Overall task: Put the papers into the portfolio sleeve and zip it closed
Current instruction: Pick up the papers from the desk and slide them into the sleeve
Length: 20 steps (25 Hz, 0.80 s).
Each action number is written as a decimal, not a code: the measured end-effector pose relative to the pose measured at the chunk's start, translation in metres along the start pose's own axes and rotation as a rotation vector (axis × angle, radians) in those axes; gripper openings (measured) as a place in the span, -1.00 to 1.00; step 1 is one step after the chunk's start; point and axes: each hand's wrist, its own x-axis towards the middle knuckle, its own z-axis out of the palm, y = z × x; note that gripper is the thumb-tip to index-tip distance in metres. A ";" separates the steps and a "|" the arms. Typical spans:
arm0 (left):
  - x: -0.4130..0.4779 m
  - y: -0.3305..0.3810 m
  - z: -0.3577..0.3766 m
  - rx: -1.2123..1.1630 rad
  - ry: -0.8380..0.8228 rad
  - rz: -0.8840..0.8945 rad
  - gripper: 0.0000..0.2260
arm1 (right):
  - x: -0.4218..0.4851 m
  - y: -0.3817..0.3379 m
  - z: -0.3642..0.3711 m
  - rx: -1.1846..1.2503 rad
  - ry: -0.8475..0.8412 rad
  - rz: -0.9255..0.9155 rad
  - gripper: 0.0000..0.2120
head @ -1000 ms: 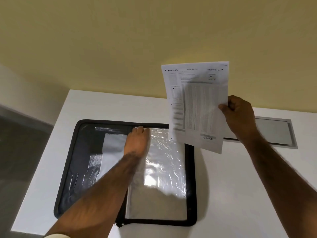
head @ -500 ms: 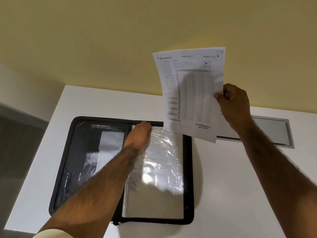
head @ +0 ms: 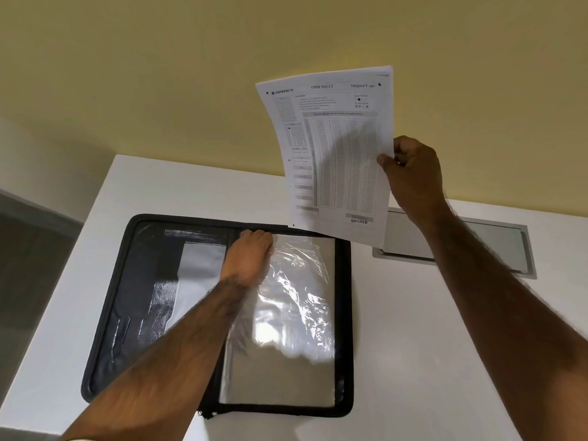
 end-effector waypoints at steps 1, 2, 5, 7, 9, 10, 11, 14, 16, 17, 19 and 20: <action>0.000 -0.001 0.000 0.019 0.013 0.033 -0.90 | 0.000 -0.002 0.000 0.001 0.000 -0.006 -0.90; 0.000 -0.003 0.000 0.032 0.025 0.060 -0.91 | 0.001 -0.003 0.001 -0.001 0.001 -0.012 -0.91; -0.001 -0.009 0.003 0.029 0.027 0.065 -0.96 | 0.001 -0.007 0.001 0.002 0.006 -0.024 -0.91; 0.000 -0.011 0.005 0.018 0.030 0.022 -0.95 | 0.000 -0.008 0.000 0.006 0.005 -0.032 -0.91; 0.001 -0.010 0.004 0.022 0.033 0.009 -0.89 | 0.001 -0.009 -0.002 0.001 0.007 -0.040 -0.89; 0.000 -0.009 0.003 0.019 0.036 0.012 -0.87 | 0.002 -0.009 -0.003 -0.001 0.009 -0.046 -0.88; 0.000 -0.007 0.002 0.013 0.042 0.012 -0.85 | 0.003 -0.009 -0.004 -0.004 0.013 -0.052 -0.87; -0.001 -0.002 -0.004 -0.036 0.068 -0.056 -0.85 | 0.003 -0.012 -0.005 -0.012 0.022 -0.076 -0.85; -0.002 -0.001 -0.004 -0.034 0.039 -0.079 -0.91 | 0.005 -0.015 -0.004 -0.009 0.009 -0.092 -0.84; -0.003 -0.001 -0.003 -0.040 0.028 -0.076 -0.92 | 0.007 -0.017 -0.003 0.003 -0.008 -0.093 -0.84; -0.007 0.000 0.002 -0.098 0.036 -0.074 -0.88 | 0.014 -0.024 -0.001 0.052 -0.074 -0.080 -0.84; -0.010 0.000 0.005 -0.131 0.047 -0.084 -0.85 | 0.019 -0.029 0.001 0.080 -0.123 -0.084 -0.84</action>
